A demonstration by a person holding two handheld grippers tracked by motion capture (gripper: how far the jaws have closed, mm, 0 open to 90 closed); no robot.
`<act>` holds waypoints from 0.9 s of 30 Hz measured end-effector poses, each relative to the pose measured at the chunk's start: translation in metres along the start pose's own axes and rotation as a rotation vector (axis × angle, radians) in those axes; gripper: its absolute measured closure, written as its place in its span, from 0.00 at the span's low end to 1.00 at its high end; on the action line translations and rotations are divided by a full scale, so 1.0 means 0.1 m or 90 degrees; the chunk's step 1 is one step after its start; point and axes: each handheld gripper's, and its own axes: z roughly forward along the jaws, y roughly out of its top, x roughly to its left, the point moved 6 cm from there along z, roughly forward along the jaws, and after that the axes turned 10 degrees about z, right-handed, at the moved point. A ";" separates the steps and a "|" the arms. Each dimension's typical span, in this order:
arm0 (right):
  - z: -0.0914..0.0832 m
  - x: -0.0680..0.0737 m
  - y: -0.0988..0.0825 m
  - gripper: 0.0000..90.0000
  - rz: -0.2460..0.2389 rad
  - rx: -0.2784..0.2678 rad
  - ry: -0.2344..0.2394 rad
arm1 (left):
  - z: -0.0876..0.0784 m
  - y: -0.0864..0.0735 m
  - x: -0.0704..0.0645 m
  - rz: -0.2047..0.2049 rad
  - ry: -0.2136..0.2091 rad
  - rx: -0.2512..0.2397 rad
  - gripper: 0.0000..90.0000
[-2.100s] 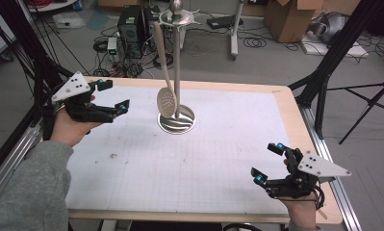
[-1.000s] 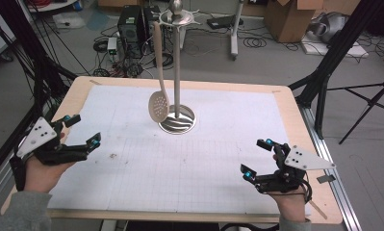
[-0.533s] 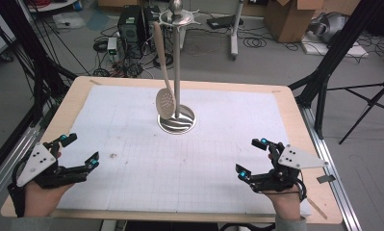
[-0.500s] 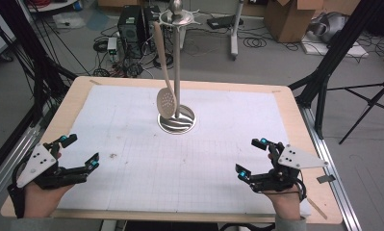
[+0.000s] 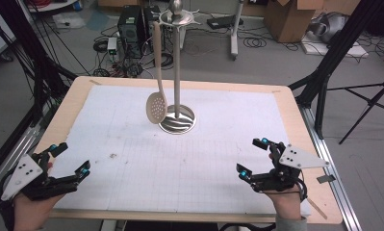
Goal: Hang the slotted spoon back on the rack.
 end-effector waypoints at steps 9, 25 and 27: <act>0.01 -0.01 -0.02 0.05 0.000 0.001 -0.006 | -0.18 -0.07 0.08 -0.032 0.006 -0.004 0.12; -0.11 -0.09 -0.03 0.05 0.012 -0.015 -0.034 | -0.28 -0.29 0.20 -0.023 0.029 0.029 0.12; -0.15 -0.11 -0.04 0.06 0.019 -0.018 -0.042 | -0.31 -0.36 0.22 -0.022 0.031 0.035 0.12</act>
